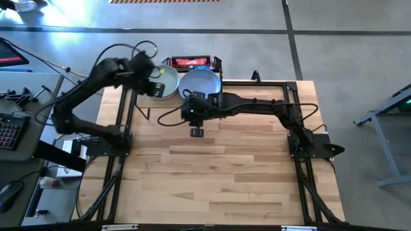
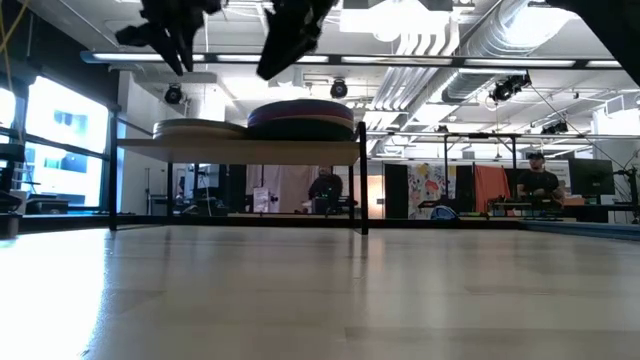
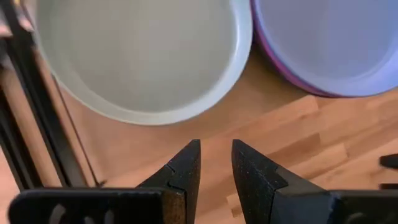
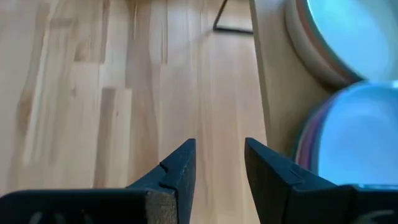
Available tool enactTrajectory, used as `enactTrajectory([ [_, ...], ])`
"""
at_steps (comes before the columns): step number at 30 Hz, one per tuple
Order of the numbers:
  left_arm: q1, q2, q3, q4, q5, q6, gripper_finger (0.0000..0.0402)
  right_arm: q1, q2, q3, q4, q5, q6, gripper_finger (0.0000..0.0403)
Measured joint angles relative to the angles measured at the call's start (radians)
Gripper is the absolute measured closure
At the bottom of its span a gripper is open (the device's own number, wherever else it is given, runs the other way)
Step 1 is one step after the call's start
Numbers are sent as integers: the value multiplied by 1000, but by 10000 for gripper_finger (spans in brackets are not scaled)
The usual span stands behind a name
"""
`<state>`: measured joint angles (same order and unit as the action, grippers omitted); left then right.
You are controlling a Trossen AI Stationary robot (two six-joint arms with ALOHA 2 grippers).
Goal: Place and stack plates onto a shelf
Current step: Return to Home Position
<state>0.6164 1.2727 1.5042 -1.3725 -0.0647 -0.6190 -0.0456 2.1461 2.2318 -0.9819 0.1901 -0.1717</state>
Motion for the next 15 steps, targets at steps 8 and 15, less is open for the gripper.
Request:
enactTrajectory([
  [8,-181,-256,-208,161,-95,-79,323,-15,-134,-140,-50,-5,78,288],
  [15,-362,-472,-420,368,-100,-18,323,-18,-425,-572,185,1,211,288],
])
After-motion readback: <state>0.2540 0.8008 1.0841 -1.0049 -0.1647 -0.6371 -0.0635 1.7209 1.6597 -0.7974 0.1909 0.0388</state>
